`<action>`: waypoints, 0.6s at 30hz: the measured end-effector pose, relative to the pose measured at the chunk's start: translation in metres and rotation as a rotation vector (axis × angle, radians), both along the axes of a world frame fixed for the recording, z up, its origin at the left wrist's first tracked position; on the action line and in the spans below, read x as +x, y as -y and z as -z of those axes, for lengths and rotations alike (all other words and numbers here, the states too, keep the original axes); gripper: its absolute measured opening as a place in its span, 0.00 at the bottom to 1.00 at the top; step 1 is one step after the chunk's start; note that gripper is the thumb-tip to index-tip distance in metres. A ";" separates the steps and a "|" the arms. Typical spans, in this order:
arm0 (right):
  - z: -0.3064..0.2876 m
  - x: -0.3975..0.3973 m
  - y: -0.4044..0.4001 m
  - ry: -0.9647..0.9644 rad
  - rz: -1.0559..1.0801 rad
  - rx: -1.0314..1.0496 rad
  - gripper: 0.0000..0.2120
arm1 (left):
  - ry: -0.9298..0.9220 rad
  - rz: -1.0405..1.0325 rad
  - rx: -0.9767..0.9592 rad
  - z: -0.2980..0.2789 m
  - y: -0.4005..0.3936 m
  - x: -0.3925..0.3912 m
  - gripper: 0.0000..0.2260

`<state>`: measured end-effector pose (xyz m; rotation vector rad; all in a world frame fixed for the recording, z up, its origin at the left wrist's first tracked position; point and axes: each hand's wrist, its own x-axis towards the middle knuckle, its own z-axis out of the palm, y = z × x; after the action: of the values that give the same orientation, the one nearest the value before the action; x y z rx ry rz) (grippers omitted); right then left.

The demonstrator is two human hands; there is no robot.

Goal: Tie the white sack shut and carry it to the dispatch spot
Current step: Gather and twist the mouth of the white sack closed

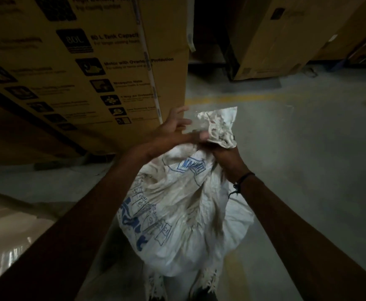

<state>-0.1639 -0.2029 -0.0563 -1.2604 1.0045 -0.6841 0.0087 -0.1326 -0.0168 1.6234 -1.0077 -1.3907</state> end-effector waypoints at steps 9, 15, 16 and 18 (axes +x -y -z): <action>0.004 0.019 0.002 -0.081 -0.302 0.202 0.30 | 0.152 -0.185 -0.003 0.105 -0.034 -0.049 0.72; 0.003 0.023 0.023 -0.042 -0.513 0.318 0.08 | -0.016 -0.481 -0.175 0.112 -0.016 -0.076 0.42; 0.001 0.024 0.024 -0.058 -0.520 0.293 0.09 | -0.032 -0.537 -0.192 0.113 -0.014 -0.080 0.37; 0.001 0.025 0.027 -0.130 -0.558 0.178 0.15 | -0.054 -0.638 -0.205 0.119 -0.009 -0.087 0.31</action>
<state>-0.1394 -0.2296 -0.0577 -1.3559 0.7449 -0.0805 -0.0783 -0.1236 -0.1357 1.5531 -0.5047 -0.8620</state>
